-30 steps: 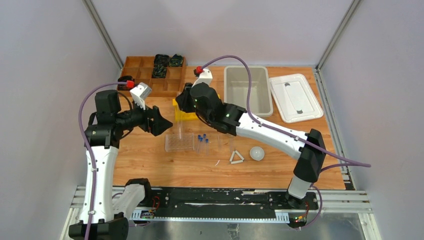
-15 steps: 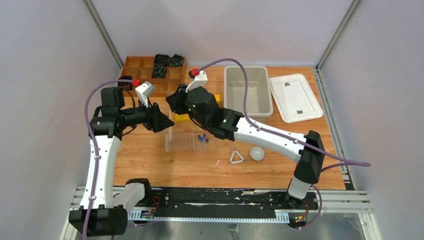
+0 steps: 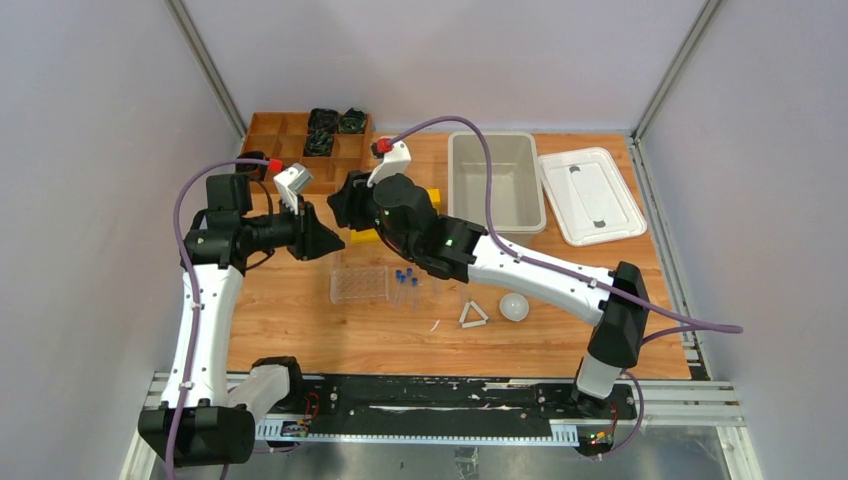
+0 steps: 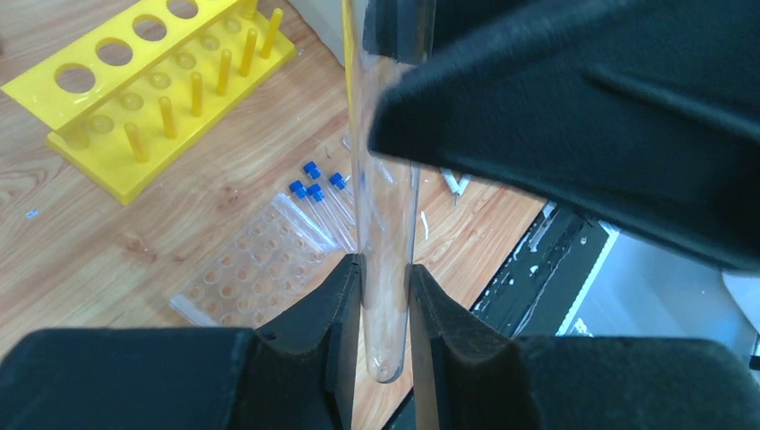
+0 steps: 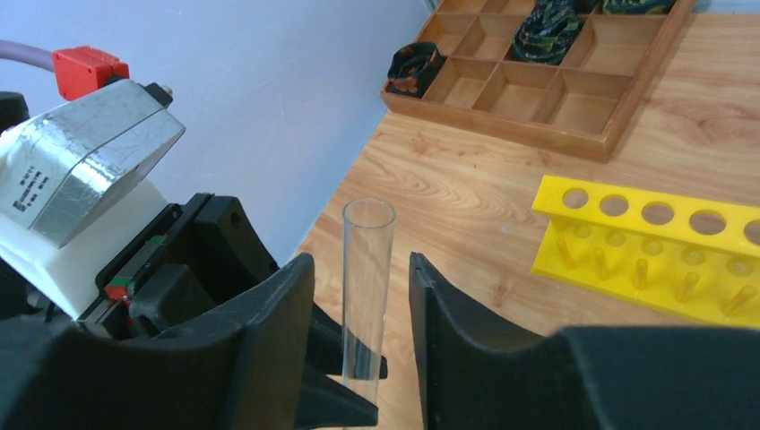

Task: Organize the chemistry lab equipment

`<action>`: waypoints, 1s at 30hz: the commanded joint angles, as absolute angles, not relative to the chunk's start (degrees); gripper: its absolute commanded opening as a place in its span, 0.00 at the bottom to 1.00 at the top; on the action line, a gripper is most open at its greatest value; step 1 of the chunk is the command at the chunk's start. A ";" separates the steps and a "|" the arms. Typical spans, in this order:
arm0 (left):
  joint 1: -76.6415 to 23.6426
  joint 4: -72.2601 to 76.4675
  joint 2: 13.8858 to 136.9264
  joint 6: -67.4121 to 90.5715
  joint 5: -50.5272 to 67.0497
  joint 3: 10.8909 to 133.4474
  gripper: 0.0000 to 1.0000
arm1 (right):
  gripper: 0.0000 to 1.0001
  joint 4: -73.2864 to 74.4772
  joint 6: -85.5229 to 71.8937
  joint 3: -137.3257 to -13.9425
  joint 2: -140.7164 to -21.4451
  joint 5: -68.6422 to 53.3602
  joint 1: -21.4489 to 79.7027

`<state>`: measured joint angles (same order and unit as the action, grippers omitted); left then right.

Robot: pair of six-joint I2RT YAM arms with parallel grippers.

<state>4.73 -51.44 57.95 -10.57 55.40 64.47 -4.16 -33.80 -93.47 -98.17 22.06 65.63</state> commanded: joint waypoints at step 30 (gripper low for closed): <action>4.61 -51.50 55.23 -14.44 57.13 65.57 0.15 | 0.11 32.30 -27.69 -124.53 -110.75 -1.70 58.66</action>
